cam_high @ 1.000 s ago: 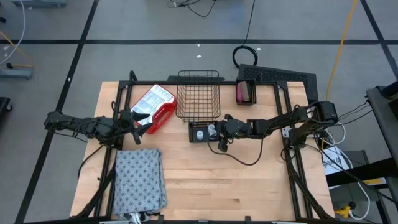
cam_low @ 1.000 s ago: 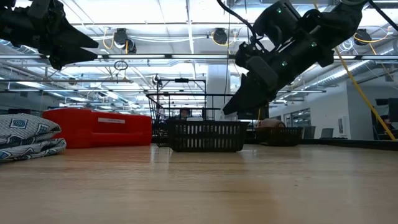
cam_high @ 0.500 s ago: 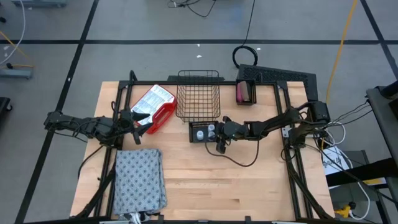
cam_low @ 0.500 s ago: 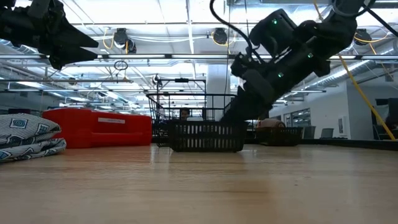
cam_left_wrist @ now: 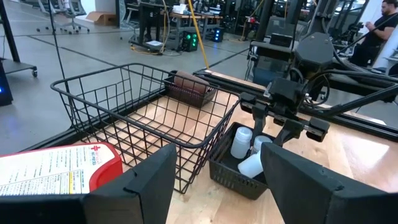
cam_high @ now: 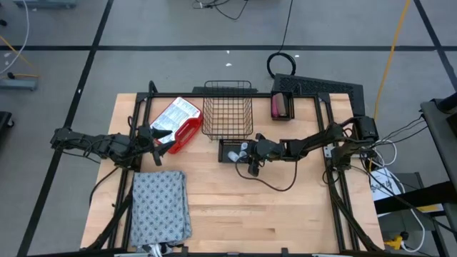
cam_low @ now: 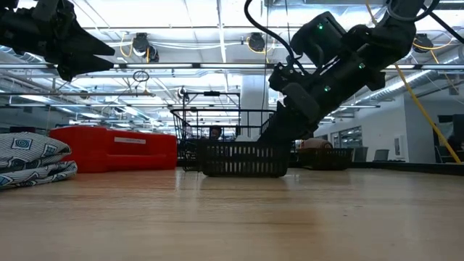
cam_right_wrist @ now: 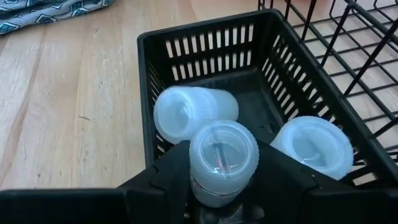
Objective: Pick & place medical supplies in basket/bin
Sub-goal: Put the white pill bottle into the bottom black bin, then put the blue patient gown into the black wire basket
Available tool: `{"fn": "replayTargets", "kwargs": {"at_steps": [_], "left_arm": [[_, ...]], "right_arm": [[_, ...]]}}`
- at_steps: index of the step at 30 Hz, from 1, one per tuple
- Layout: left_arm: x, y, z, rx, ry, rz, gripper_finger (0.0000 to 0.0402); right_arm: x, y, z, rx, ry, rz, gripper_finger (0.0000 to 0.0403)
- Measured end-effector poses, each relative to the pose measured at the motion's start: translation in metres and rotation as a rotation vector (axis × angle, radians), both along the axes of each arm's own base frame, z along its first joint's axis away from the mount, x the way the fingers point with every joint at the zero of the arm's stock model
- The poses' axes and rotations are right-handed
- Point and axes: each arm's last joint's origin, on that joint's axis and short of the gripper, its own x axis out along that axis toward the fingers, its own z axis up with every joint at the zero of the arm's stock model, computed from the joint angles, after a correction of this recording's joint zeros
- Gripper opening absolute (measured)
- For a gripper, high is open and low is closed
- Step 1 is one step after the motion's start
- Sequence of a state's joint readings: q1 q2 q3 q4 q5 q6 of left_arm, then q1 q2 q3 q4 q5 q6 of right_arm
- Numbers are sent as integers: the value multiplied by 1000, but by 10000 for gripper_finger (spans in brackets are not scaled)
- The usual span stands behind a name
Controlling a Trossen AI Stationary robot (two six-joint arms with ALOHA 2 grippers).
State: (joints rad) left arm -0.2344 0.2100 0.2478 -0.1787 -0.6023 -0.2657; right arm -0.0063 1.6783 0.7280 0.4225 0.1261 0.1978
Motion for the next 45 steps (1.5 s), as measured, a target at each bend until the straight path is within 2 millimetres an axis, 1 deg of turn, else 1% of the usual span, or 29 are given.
{"fn": "replayTargets", "kwargs": {"at_steps": [8, 21, 28, 34, 37, 41, 45], "left_arm": [[0, 0, 0, 0, 0, 0, 244], [0, 0, 0, 0, 0, 1, 244], [0, 0, 0, 0, 0, 1, 244], [0, 0, 0, 0, 0, 1, 244], [0, 0, 0, 0, 0, 1, 244], [0, 0, 0, 0, 0, 1, 244], [0, 0, 0, 0, 0, 1, 244]], "right_arm": [[0, 0, 0, -2, -4, 2, 162], [1, 0, 1, -26, -11, 20, 166], [1, 0, 3, -52, -20, 38, 184], [-4, 1, 23, -67, -70, 47, 195], [-11, 3, 41, -83, -94, 63, 196], [-30, 10, 62, -70, -54, 82, 191], [-57, 19, 80, -36, 6, 98, 181]]}}
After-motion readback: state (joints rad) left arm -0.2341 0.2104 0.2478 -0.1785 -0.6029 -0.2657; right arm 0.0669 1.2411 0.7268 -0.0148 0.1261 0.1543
